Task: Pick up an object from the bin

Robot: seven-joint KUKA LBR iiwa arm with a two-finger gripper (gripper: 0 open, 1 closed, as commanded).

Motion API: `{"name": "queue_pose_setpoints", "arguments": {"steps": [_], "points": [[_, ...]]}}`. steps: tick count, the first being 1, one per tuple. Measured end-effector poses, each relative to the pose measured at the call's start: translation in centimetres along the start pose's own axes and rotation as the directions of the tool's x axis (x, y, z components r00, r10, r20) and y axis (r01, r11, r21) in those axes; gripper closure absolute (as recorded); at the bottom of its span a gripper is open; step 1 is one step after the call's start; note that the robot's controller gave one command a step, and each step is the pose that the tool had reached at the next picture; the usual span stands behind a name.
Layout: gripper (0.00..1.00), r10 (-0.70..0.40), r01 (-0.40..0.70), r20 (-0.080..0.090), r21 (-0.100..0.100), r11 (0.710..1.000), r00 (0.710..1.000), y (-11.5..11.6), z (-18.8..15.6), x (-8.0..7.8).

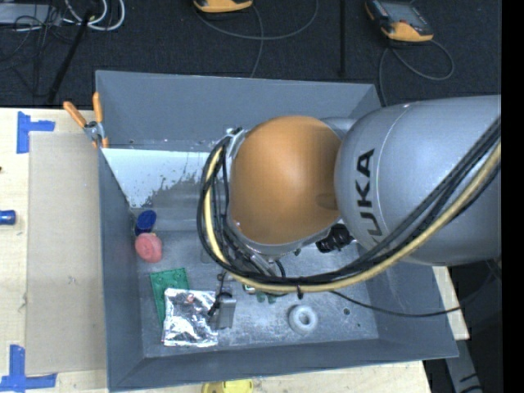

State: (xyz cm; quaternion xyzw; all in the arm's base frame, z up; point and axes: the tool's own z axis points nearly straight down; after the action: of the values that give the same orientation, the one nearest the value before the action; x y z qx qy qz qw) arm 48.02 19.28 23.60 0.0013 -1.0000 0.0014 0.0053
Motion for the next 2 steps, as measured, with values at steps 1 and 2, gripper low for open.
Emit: {"name": "queue_pose_setpoints", "arguments": {"steps": [1,2], "points": [[0.00,-0.011,0.011,0.004,-0.001,1.000,1.000,1.19,17.00,-2.57],[1.00,-0.009,0.009,0.023,-0.006,1.000,1.000,1.22,16.16,-3.16]]}}
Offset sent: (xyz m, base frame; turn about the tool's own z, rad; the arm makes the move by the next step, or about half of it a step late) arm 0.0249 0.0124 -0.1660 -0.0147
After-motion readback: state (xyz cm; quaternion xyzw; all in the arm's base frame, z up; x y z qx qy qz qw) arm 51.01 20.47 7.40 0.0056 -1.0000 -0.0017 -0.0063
